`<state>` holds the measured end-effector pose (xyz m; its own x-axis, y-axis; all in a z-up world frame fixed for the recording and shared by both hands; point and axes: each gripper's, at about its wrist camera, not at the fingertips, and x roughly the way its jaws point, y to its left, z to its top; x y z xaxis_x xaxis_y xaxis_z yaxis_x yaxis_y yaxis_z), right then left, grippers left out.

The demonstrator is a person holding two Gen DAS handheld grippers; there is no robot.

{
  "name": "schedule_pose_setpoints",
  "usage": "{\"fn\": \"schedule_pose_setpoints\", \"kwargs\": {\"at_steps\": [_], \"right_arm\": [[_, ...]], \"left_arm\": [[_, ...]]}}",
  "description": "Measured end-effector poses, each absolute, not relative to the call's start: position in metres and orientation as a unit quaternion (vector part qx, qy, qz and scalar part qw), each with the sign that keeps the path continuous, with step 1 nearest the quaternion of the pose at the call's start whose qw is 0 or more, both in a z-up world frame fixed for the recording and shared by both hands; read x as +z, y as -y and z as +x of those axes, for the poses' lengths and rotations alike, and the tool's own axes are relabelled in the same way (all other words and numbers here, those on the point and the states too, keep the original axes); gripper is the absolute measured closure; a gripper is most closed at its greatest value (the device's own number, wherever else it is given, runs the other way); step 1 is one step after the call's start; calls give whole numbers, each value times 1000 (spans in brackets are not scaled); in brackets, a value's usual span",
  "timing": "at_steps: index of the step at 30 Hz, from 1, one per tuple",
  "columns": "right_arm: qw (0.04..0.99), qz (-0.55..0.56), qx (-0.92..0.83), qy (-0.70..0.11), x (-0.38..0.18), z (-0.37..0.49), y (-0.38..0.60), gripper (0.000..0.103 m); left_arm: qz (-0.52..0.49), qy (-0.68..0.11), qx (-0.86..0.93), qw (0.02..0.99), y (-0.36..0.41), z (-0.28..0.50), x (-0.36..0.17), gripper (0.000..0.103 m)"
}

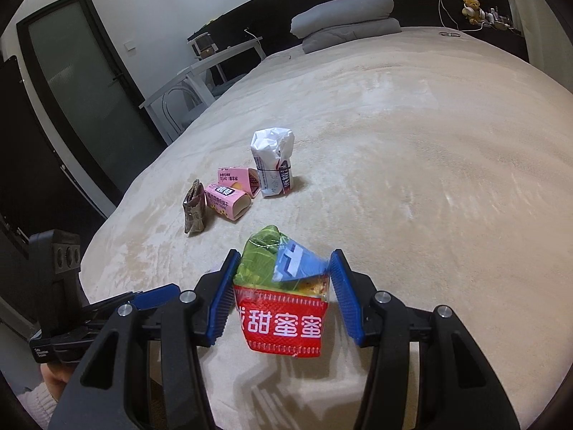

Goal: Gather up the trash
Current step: 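Grasp the red-labelled snack bag with the right tool while the left tool grasps the pastel wrapper, then carry the snack bag with the right tool to the bin while the left tool carries the wrapper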

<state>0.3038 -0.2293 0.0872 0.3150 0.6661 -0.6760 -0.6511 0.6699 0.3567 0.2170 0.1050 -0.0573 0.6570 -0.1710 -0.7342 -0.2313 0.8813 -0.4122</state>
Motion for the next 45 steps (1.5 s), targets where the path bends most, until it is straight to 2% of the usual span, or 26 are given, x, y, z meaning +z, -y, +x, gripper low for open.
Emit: {"fn": "schedule_pose_setpoints", "kwargs": {"at_steps": [10, 12, 15, 30, 45], "right_arm": [[811, 16, 400, -426, 90, 307, 261, 51], [812, 17, 399, -426, 90, 307, 264, 51], [813, 18, 398, -425, 91, 308, 266, 51], [815, 13, 393, -424, 90, 308, 266, 51], [825, 7, 394, -405, 93, 276, 269, 51]], "left_arm": [[-244, -417, 52, 874, -94, 244, -68, 34], [-227, -425, 62, 874, -90, 248, -70, 54], [-210, -426, 70, 877, -86, 249, -71, 57], [-193, -415, 65, 887, -78, 240, -63, 58], [-200, -365, 43, 909, -84, 183, -33, 58]]}}
